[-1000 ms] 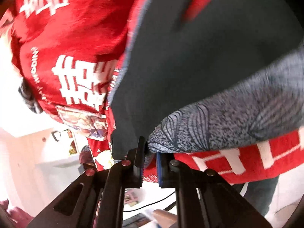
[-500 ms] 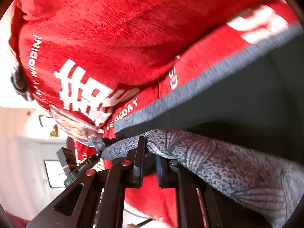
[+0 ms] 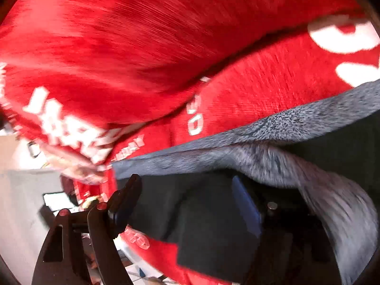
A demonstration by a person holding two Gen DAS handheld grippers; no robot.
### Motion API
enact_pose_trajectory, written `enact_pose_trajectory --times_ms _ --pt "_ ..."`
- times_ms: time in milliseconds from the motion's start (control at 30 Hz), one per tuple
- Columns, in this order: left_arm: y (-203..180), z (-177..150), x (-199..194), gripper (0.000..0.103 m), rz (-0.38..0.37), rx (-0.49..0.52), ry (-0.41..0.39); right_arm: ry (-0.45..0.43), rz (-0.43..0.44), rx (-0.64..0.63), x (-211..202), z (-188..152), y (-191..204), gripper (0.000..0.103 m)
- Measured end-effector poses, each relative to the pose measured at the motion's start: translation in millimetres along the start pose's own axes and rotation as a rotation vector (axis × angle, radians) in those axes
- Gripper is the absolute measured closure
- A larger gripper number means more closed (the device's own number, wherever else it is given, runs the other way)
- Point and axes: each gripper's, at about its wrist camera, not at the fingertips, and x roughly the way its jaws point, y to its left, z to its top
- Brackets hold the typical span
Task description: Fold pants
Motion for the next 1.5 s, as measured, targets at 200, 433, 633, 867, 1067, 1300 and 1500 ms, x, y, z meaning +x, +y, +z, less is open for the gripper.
enact_pose_trajectory --times_ms 200,433,633,867,1067,1300,1500 --pt "-102 -53 7 0.02 -0.142 0.205 0.126 -0.042 -0.079 -0.031 -86 -66 -32 0.022" --pt "-243 -109 -2 0.02 -0.5 0.365 0.276 -0.097 -0.117 0.253 -162 -183 -146 0.022" --pt "-324 -143 6 0.02 -0.557 0.48 0.378 -0.111 -0.065 0.431 -176 -267 -211 0.022" --pt "-358 -159 9 0.02 -0.525 0.555 0.403 -0.15 0.177 0.5 -137 -292 -227 0.028" --pt "-370 -158 5 0.068 -0.513 0.61 0.43 -0.177 0.282 0.602 -116 -294 -229 0.079" --pt "-396 -113 -37 0.068 -0.586 0.587 0.323 -0.302 0.268 0.423 -201 -220 -200 0.079" --pt "-428 -41 -35 0.068 -0.49 0.55 0.177 -0.381 0.232 0.274 -275 -97 -208 0.079"
